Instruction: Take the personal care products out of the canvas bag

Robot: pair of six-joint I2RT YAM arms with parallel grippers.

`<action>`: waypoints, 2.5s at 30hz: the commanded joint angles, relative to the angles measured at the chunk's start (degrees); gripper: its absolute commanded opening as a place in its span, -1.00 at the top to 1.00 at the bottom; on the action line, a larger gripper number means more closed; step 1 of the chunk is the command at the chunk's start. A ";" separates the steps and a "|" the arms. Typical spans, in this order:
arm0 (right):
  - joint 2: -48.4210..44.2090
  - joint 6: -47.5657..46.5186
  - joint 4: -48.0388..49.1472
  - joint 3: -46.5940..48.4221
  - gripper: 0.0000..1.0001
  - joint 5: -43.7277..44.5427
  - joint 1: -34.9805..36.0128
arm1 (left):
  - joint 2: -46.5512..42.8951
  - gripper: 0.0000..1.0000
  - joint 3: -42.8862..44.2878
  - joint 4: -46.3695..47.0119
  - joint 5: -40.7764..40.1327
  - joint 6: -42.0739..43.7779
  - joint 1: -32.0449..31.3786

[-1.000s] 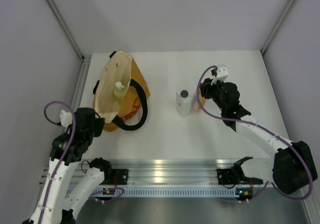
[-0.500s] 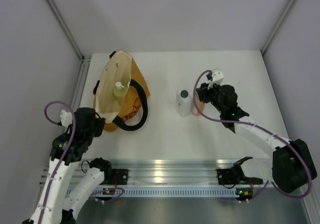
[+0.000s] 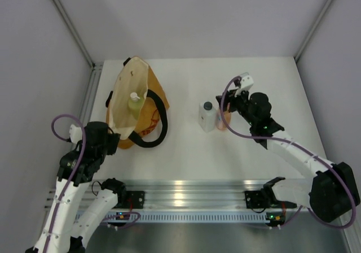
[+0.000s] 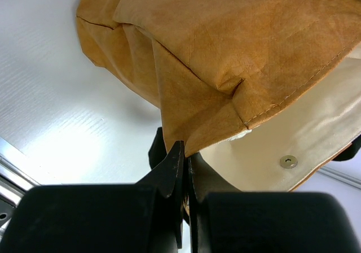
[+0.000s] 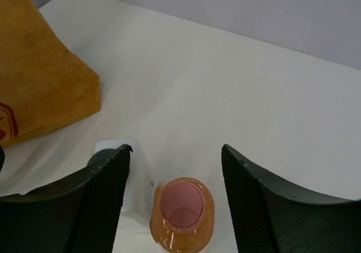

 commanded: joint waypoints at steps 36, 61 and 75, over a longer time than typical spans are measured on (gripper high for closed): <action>59.83 1.59 -38.25 91.82 0.11 10.19 36.45 | 4.37 1.00 -2.33 9.76 6.45 7.26 0.01; 75.13 -2.80 -35.79 100.70 -0.08 6.59 30.03 | 1.82 1.00 -3.65 9.67 6.18 6.46 0.10; 79.18 -3.23 -35.18 100.18 -0.01 5.18 28.89 | 0.86 1.00 -3.04 9.58 7.50 7.78 0.01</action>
